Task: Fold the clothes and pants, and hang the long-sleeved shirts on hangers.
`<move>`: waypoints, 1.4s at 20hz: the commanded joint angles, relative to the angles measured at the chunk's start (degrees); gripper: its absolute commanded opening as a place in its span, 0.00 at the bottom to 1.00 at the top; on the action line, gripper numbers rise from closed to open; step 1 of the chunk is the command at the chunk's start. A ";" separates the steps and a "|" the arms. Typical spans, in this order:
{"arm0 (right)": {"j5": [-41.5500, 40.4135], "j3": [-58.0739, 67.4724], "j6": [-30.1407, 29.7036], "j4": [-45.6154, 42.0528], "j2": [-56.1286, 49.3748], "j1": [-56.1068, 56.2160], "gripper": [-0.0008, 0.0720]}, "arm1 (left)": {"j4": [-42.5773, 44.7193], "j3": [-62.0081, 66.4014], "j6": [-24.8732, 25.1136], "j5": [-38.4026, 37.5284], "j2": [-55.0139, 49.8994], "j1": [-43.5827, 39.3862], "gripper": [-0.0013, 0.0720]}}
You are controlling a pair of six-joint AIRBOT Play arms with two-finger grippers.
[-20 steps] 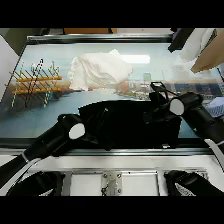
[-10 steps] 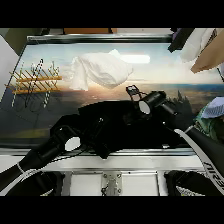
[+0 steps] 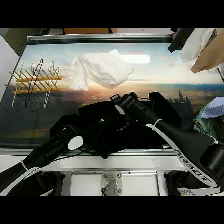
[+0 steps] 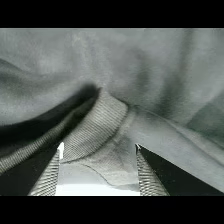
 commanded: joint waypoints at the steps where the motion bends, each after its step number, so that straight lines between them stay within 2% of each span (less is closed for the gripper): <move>1: 0.42 0.42 3.37 -0.57 -1.75 0.81 0.69 | 0.09 -0.02 0.04 0.26 1.01 -0.02 0.04; 8: 1.25 0.42 5.07 -0.85 -3.19 0.87 0.69 | 0.07 -0.02 -0.98 0.46 5.40 -0.04 0.04; 12: 6.36 0.42 5.05 -7.41 -3.19 0.85 0.69 | 0.09 -0.02 -1.01 0.13 5.38 -0.04 0.04; 17: 13.31 0.15 -0.28 -14.05 -2.38 0.83 0.69 | 0.11 -0.02 -0.98 -0.79 5.38 -0.02 0.04; 21: 13.22 -3.65 -0.57 -14.34 2.05 0.83 0.69 | 0.17 -0.02 -0.98 -2.51 5.40 -0.02 0.04; 26: 6.91 -14.78 2.99 -13.77 8.90 0.63 0.67 | 0.15 -0.02 -0.98 -2.38 5.38 -0.02 0.04; 28: 4.96 -18.95 3.41 -13.60 11.06 0.63 0.12 | 0.22 -0.02 -0.96 -2.29 5.38 -0.02 0.04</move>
